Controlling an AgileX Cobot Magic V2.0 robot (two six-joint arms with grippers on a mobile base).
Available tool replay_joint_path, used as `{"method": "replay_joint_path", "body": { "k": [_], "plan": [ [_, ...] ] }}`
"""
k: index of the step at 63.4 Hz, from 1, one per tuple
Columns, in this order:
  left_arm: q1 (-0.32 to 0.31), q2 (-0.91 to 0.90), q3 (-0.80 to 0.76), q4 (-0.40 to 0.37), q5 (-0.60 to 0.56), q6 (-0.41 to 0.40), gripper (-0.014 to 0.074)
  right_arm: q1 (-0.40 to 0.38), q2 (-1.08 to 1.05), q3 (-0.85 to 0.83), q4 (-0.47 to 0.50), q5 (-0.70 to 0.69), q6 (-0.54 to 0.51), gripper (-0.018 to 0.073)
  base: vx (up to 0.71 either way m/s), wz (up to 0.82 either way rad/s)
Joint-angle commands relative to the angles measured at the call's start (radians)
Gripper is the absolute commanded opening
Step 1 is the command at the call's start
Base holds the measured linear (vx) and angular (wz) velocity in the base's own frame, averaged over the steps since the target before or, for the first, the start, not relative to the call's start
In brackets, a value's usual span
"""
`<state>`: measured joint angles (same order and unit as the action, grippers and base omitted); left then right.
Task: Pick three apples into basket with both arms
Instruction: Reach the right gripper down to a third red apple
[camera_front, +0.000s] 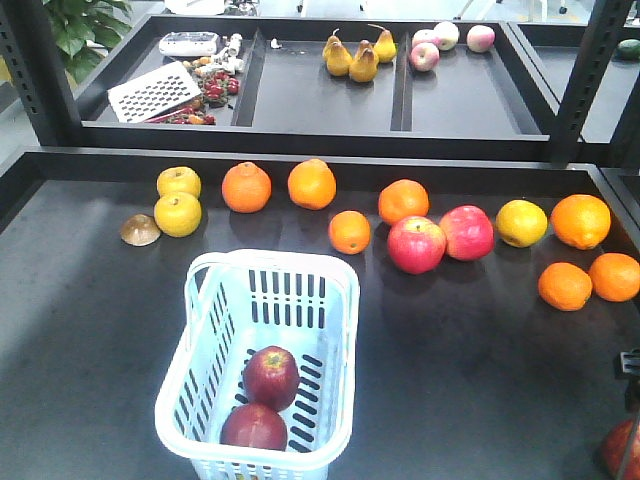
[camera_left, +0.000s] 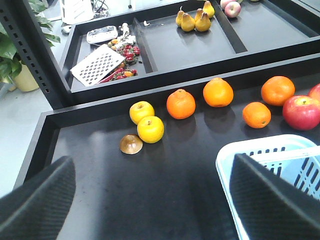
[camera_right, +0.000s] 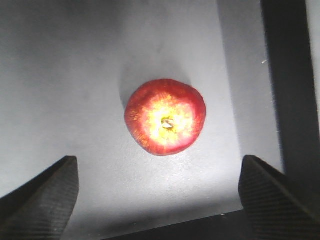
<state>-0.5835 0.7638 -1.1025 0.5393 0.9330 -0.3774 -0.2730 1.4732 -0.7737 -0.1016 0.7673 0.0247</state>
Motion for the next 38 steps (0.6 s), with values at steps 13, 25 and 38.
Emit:
{"method": "replay_joint_path", "body": {
  "k": [13, 25, 38],
  "plan": [
    [0.0, -0.004, -0.028, 0.024, -0.056, -0.013, 0.0588, -0.006, 0.14, -0.02, -0.04, -0.082, 0.013, 0.0613, 0.0, 0.0],
    [0.0, -0.004, -0.028, 0.024, -0.056, -0.013, 0.0588, -0.006, 0.208, -0.02, -0.059, -0.124, 0.02, 0.0613, 0.0, 0.0],
    [0.0, -0.004, -0.028, 0.024, -0.056, -0.013, 0.0588, -0.006, 0.276, -0.02, -0.109, -0.173, 0.06, 0.0613, 0.0, 0.0]
  ]
}}
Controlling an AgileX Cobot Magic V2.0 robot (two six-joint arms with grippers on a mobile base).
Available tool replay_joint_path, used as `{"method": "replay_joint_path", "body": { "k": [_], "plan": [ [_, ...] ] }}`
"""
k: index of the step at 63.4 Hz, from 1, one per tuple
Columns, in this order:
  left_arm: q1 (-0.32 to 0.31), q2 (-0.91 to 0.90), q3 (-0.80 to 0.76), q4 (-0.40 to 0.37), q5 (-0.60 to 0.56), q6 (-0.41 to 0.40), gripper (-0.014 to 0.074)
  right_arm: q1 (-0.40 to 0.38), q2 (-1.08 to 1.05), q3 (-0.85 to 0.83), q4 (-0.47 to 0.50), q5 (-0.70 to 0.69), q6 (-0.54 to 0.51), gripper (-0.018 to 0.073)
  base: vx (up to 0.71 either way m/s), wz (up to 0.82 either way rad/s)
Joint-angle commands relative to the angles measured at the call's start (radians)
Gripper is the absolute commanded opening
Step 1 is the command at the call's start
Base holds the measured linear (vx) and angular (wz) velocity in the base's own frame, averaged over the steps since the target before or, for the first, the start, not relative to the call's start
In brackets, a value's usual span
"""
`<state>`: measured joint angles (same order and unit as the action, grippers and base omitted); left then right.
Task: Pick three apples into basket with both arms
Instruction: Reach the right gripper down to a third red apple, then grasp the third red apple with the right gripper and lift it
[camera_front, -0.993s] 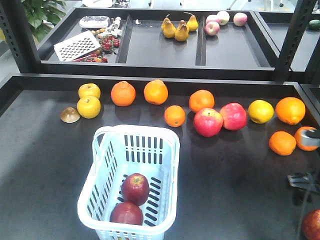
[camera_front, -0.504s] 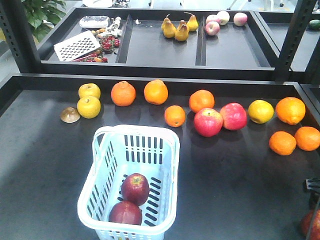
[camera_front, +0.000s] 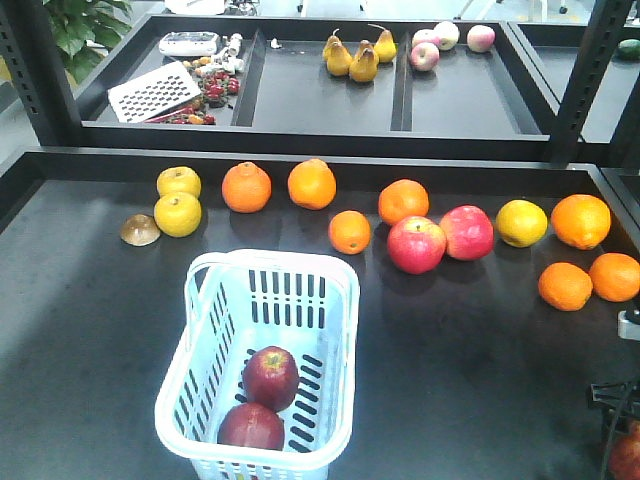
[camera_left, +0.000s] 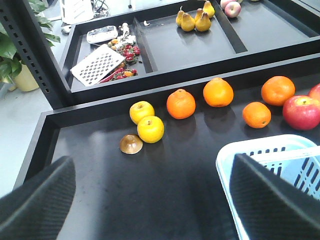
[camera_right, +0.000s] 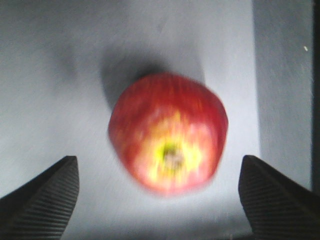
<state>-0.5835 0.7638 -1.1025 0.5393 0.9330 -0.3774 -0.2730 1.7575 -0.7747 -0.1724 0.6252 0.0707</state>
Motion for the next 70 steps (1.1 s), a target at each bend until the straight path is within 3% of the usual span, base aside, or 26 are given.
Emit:
{"method": "replay_joint_path", "body": {
  "k": [1, 37, 58, 70],
  "plan": [
    [0.0, -0.004, -0.028, 0.024, -0.056, -0.013, 0.0588, -0.006, -0.002, -0.019, -0.042, -0.033, 0.016, 0.0613, 0.0, 0.0],
    [0.0, -0.004, -0.028, 0.024, -0.056, -0.013, 0.0588, -0.006, 0.123, -0.019, -0.051, -0.104, 0.043, 0.0549, 0.0, 0.0],
    [0.0, -0.004, -0.028, 0.024, -0.056, -0.013, 0.0588, -0.006, 0.118, -0.026, -0.049, -0.074, 0.061, 0.0279, 0.0, 0.0],
    [0.0, -0.004, -0.028, 0.024, -0.056, -0.013, 0.0588, -0.003, 0.013, -0.056, -0.033, -0.028, 0.061, 0.026, 0.0, 0.0]
  ]
}}
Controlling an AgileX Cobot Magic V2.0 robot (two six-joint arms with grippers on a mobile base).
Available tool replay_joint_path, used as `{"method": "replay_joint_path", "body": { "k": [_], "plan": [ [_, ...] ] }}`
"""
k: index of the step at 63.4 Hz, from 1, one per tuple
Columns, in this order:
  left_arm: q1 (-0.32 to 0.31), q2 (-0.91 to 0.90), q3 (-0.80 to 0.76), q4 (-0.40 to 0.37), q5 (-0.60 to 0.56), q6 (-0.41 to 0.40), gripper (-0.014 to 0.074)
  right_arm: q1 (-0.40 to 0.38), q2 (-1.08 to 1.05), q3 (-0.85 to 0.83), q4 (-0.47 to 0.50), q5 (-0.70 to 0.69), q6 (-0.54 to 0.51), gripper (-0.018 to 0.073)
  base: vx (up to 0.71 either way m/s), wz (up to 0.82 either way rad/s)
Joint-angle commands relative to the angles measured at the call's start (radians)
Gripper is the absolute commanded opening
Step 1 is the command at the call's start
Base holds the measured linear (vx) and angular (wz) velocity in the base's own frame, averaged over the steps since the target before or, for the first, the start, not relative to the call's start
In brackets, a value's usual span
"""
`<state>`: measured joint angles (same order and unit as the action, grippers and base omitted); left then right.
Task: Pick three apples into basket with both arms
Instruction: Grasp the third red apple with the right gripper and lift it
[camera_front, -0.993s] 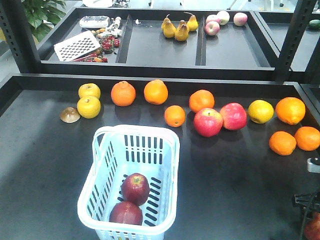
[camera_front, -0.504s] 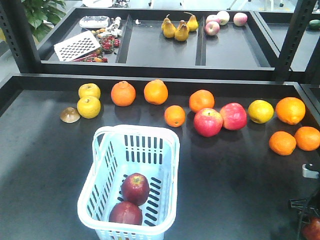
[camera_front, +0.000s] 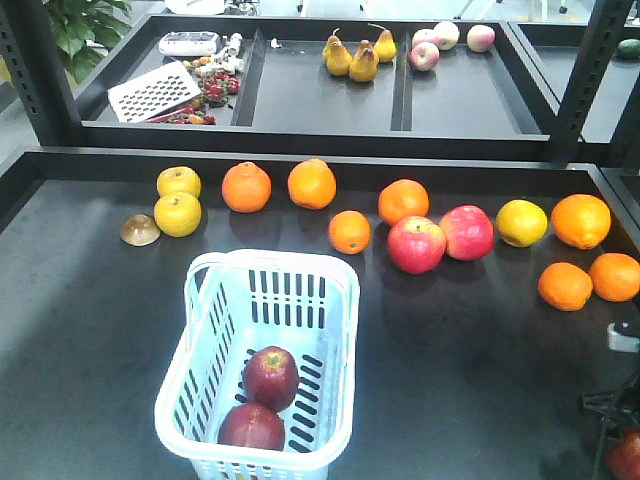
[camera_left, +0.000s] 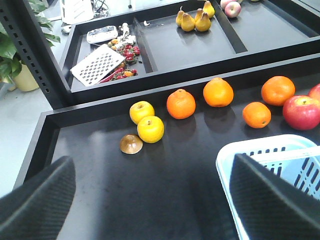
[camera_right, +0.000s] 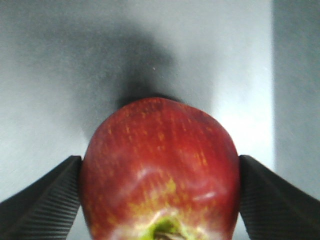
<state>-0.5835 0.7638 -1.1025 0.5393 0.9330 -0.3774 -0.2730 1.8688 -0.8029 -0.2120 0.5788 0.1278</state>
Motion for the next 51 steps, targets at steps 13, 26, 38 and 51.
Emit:
{"method": "replay_joint_path", "body": {
  "k": [13, 26, 38, 51],
  "plan": [
    [0.0, -0.004, -0.028, 0.024, -0.056, -0.013, 0.0588, -0.003, -0.296, -0.029, 0.116, 0.021, -0.039, 0.026, 0.0, 0.0],
    [0.0, -0.004, -0.028, 0.024, -0.056, -0.013, 0.0588, 0.021, -0.514, -0.029, 0.382, 0.073, -0.257, 0.026, 0.0, 0.0],
    [0.0, -0.004, -0.028, 0.024, -0.056, -0.013, 0.0588, 0.213, -0.652, -0.026, 0.505, 0.092, -0.402, 0.026, 0.0, 0.0],
    [0.0, -0.004, -0.028, 0.024, -0.056, -0.013, 0.0588, 0.525, -0.693, -0.026, 0.516, 0.048, -0.411, 0.026, 0.0, 0.0]
  ]
}}
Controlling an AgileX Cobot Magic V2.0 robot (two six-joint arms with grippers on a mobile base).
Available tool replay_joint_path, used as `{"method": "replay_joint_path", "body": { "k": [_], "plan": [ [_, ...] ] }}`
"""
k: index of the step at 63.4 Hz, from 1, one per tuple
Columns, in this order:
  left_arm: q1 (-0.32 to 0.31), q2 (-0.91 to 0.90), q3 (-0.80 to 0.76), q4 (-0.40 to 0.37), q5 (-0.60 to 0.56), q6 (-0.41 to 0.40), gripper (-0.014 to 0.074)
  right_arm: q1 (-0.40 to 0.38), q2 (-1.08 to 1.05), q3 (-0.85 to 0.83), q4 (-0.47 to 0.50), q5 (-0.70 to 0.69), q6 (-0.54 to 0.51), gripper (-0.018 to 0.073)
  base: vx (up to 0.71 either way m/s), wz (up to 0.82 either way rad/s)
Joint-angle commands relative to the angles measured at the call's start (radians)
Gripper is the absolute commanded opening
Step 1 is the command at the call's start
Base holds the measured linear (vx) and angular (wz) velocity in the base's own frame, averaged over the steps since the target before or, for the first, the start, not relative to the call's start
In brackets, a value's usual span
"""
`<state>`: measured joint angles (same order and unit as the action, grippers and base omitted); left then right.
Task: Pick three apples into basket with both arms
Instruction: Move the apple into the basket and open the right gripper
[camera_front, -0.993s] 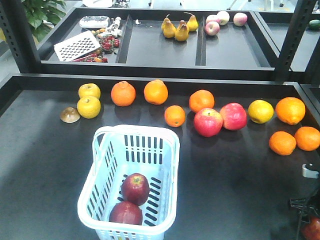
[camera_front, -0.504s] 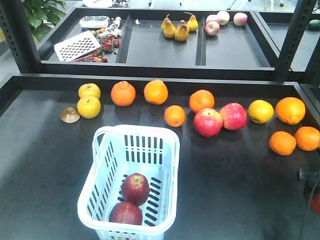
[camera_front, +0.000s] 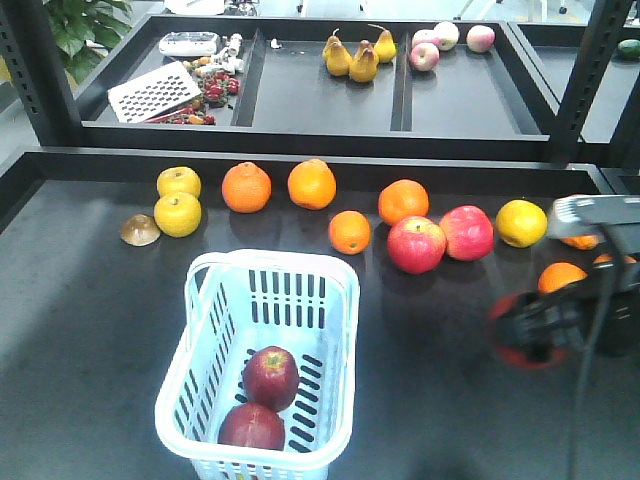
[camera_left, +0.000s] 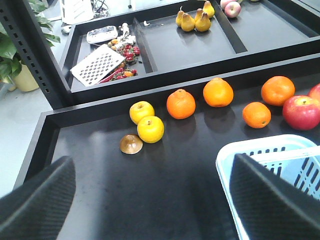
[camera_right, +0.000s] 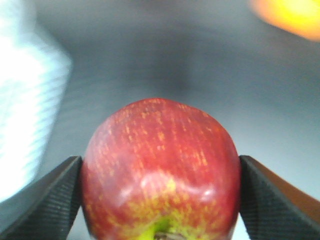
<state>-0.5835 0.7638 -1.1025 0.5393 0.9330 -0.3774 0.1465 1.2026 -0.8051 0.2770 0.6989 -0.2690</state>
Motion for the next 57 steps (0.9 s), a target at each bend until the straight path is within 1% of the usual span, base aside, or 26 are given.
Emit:
{"method": "replay_joint_path", "body": {
  "k": [1, 2, 11, 18, 23, 33, 38, 43, 49, 57],
  "plan": [
    [0.0, -0.004, -0.028, 0.024, -0.056, -0.013, 0.0588, 0.126, -0.026, -0.024, 0.03, -0.08, -0.014, 0.026, 0.0, 0.0],
    [0.0, -0.004, -0.028, 0.024, -0.056, -0.013, 0.0588, 0.157, -0.025, -0.024, 0.038, -0.095, -0.014, 0.026, 0.0, 0.0],
    [0.0, -0.004, -0.028, 0.024, -0.056, -0.013, 0.0588, 0.343, -0.001, -0.025, 0.051, -0.246, -0.014, 0.026, 0.0, 0.0],
    [0.0, -0.004, -0.028, 0.024, -0.056, -0.013, 0.0588, 0.457, 0.043, -0.029, 0.063, -0.364, 0.002, 0.026, 0.0, 0.0],
    [0.0, -0.004, -0.028, 0.024, -0.056, -0.013, 0.0588, 0.511, 0.088, -0.033, 0.075, -0.436, 0.004, 0.026, 0.0, 0.0],
    [0.0, -0.004, -0.028, 0.024, -0.056, -0.013, 0.0588, 0.575, 0.213, -0.11, 0.076, -0.445, -0.008, 0.026, 0.0, 0.0],
    [0.0, -0.004, -0.028, 0.024, -0.056, -0.013, 0.0588, 0.585, 0.273, -0.163, 0.076, -0.443, -0.021, 0.0265, 0.0, 0.0],
    [0.0, -0.004, -0.028, 0.024, -0.056, -0.013, 0.0588, 0.586, 0.333, -0.209, 0.076, -0.418, -0.02, 0.0293, 0.0, 0.0],
    [0.0, -0.004, -0.028, 0.024, -0.056, -0.013, 0.0588, 0.586, 0.385, -0.252, 0.076, -0.373, -0.02, 0.0362, 0.0, 0.0],
    [0.0, -0.004, -0.028, 0.024, -0.056, -0.013, 0.0588, 0.586, 0.428, -0.273, 0.076, -0.355, -0.02, 0.0515, 0.0, 0.0]
  ]
}}
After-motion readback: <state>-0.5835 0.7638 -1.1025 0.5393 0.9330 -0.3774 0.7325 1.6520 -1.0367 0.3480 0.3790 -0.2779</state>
